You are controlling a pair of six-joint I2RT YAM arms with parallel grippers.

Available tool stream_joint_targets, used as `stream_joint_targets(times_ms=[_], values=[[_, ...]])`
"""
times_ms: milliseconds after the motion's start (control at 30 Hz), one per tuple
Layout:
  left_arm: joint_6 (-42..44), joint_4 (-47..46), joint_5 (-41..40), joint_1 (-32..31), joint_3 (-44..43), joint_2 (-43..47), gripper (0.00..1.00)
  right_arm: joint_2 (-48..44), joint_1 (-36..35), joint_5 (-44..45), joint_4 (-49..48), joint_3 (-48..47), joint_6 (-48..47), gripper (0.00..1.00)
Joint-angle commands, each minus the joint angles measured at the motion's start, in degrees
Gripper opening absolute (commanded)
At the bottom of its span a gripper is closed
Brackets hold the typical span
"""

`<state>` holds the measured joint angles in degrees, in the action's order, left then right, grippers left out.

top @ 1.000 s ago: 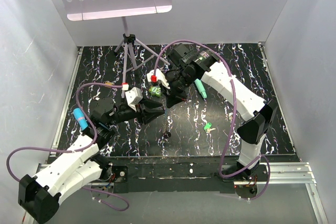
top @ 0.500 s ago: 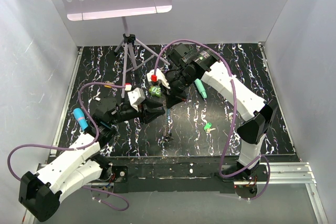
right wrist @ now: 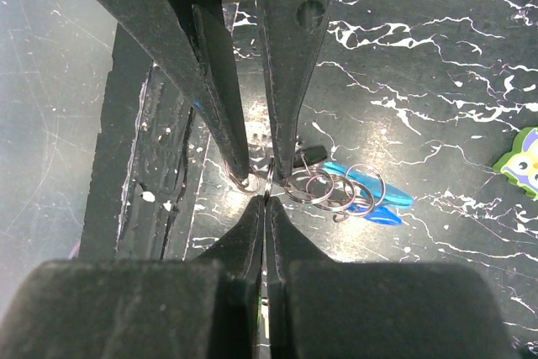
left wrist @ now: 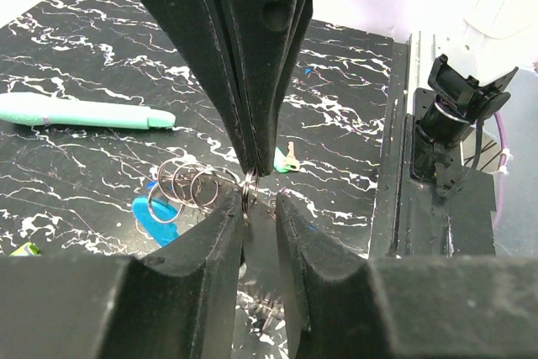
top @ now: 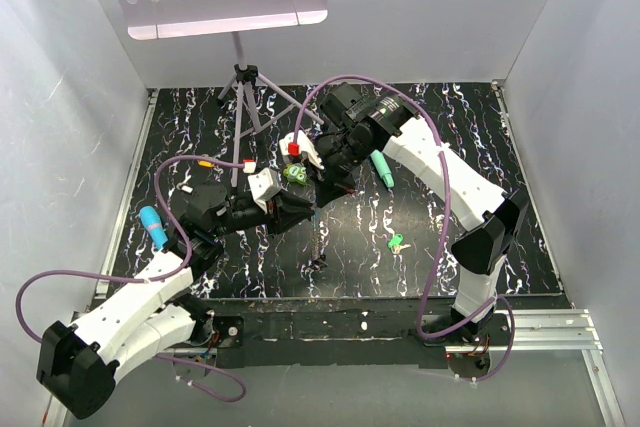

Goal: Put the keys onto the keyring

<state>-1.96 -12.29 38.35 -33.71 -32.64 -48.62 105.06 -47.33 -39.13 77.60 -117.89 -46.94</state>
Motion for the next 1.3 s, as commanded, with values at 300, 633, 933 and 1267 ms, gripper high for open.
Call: stream_joint_targets(times_ms=[300,633,933,1267], values=[[-0.85,-0.80,-0.64,-0.12,-0.93,1.42,0.23,-1.08,-0.31,-2.88,12.40,-2.35,-0.79,0.01],[-1.56,-1.59,-0.82,-0.12,-0.76,1.51,0.22,-1.26,-0.31,-2.88,12.31,-2.00,-0.87,0.01],[-0.42,0.77,0.06,-0.12,-1.98,-0.07,0.00,-1.34,-0.31,-3.67,12.22,-1.82,-0.88,0.01],[-15.95,-18.68,-6.08,-0.12,7.57,6.60,0.00,-3.10,1.01,-8.75,10.20,-1.91,0.53,0.38]])
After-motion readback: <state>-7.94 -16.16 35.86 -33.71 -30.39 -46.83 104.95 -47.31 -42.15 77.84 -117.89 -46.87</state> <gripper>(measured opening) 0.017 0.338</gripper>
